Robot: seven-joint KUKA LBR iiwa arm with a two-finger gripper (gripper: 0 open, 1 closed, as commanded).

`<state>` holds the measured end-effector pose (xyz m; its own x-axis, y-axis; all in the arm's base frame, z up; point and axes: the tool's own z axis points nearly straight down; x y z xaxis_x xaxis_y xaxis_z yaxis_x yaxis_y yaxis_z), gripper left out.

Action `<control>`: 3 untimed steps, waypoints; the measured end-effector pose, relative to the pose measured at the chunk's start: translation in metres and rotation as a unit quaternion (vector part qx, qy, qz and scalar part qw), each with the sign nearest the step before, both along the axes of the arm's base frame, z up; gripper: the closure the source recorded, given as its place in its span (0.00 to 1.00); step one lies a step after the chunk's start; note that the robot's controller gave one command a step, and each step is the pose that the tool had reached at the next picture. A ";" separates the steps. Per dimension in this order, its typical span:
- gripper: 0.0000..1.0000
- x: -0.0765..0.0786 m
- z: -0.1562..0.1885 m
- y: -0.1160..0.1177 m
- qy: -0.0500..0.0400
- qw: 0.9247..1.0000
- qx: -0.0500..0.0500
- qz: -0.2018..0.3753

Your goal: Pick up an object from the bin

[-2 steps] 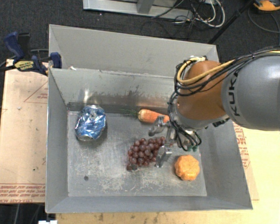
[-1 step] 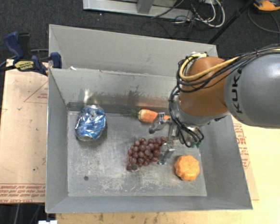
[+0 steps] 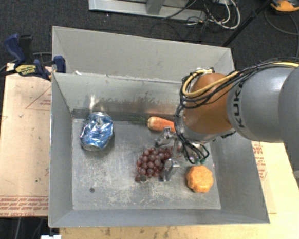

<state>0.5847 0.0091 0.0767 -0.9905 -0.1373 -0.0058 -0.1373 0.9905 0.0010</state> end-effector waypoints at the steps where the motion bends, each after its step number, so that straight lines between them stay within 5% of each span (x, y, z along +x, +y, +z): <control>1: 1.00 0.010 -0.009 0.001 -0.008 1.000 0.001 0.002; 3: 1.00 0.010 -0.004 0.001 -0.006 1.000 0.000 0.003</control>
Offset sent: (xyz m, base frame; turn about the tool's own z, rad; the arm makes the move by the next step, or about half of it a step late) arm 0.0000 0.0000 0.0000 0.0000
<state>0.5943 0.0101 0.0732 -0.9895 -0.1436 -0.0175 -0.1436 0.9896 0.0003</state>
